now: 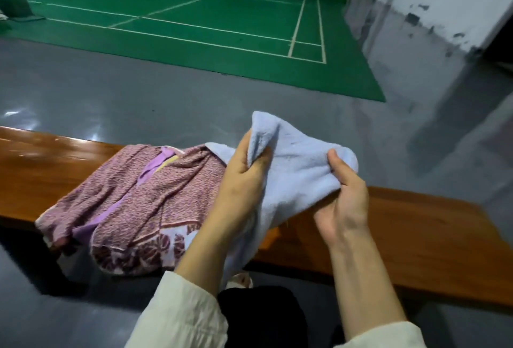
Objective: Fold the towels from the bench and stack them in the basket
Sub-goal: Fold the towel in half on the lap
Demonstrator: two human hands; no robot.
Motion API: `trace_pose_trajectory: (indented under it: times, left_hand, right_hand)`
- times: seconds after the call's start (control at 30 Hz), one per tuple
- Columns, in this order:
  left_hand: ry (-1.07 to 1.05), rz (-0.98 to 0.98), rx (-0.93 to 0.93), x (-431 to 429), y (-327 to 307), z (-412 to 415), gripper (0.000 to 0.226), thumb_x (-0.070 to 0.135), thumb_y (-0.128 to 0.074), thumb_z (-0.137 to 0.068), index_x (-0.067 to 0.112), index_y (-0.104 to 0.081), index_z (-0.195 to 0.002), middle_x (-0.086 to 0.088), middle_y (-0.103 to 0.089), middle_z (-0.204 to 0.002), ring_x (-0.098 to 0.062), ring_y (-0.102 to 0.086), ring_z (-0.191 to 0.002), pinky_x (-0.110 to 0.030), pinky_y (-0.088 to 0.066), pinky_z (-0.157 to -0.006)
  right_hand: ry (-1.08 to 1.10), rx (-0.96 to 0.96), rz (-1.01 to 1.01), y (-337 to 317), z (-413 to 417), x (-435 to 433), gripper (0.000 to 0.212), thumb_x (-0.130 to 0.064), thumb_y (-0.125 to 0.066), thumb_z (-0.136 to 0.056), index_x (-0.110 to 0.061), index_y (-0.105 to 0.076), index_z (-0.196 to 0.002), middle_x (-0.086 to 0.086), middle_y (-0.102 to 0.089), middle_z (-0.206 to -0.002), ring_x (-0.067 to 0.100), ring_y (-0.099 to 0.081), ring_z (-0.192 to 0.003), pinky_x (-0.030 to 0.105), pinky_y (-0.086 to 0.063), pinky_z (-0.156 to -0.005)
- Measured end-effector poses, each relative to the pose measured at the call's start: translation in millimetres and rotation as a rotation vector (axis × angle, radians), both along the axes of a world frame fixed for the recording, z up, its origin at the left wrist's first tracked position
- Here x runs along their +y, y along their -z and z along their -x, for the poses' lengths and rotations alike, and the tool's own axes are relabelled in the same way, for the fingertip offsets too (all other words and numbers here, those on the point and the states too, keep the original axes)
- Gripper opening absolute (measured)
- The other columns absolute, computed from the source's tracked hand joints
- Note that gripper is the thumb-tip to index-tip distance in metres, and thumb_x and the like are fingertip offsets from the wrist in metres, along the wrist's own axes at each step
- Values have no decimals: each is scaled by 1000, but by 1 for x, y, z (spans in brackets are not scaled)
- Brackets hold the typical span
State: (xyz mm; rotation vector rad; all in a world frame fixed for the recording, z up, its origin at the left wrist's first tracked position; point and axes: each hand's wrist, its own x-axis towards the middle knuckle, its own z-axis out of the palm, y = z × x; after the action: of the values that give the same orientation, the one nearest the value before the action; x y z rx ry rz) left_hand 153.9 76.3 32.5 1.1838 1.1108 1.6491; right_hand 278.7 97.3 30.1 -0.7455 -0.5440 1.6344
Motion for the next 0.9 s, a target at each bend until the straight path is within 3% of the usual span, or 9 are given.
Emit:
trace_pose_trajectory:
  times: [0.1,0.17,0.23,0.33,0.53,0.67,0.73,0.8,0.9]
  left_hand:
    - [3,74,102,6,28,-17,20,23,-51,-92,28,-62,-108,11,-66,-100,-4,-59,-100,-24,-46,-91]
    - [17,143,146,5,46,-26,14,13,-51,-94,22,-60,-99,7,-63,-91,-2,-57,-89,-18,-46,-81]
    - [40,169,168,2,60,-35,22,5,-51,-95,25,-57,-101,15,-60,-92,14,-56,-82,-4,-42,-73]
    - [98,192,206,3,78,-38,33,10,-58,-92,24,-51,-122,22,-58,-106,23,-54,-90,0,-40,-74]
    - [-146,265,469,17,87,-16,7,16,-62,-89,12,-58,-87,5,-59,-78,-4,-50,-71,-9,-38,-61]
    - [-186,395,594,16,90,1,50,37,-67,-73,13,-51,-114,-6,-60,-106,-23,-56,-100,-34,-46,-89]
    - [-196,434,782,8,93,-4,59,31,-73,-77,11,-47,-126,-11,-50,-123,-28,-45,-115,-40,-36,-103]
    - [-174,354,804,-6,93,-19,41,22,-71,-83,11,-53,-118,-4,-47,-114,-18,-45,-106,-36,-37,-98]
    - [63,296,575,-31,91,-53,15,26,-68,-86,20,-57,-94,2,-60,-91,-4,-55,-78,-23,-45,-74]
  right_hand:
    - [69,-6,74,18,-37,-9,44,-21,-46,-95,-12,-76,-65,9,-74,-82,17,-71,-75,24,-58,-65]
    - [84,-114,176,38,-52,-13,29,-21,-50,-95,-7,-74,-88,13,-73,-93,20,-71,-86,29,-57,-78]
    - [42,-235,284,58,-62,-17,35,-30,-53,-95,-2,-63,-114,16,-70,-107,25,-67,-101,37,-50,-95]
    - [-38,-260,342,72,-72,-23,36,-28,-56,-94,-3,-59,-120,15,-70,-110,21,-68,-101,34,-51,-87]
    - [139,-242,309,76,-96,-17,35,-16,-59,-89,1,-61,-120,15,-70,-111,22,-68,-101,32,-52,-86]
    - [197,-215,320,81,-99,-25,33,-15,-56,-91,2,-60,-119,16,-70,-110,23,-70,-96,31,-53,-74]
    - [193,-185,347,81,-89,-31,32,-15,-54,-92,2,-60,-118,16,-71,-107,21,-71,-91,30,-52,-71]
    - [179,-147,358,80,-76,-39,28,-15,-52,-93,2,-60,-114,14,-71,-101,16,-71,-84,28,-50,-70]
    - [89,-121,361,70,-63,-50,19,-16,-49,-96,-2,-62,-99,16,-69,-104,17,-69,-86,30,-54,-74]
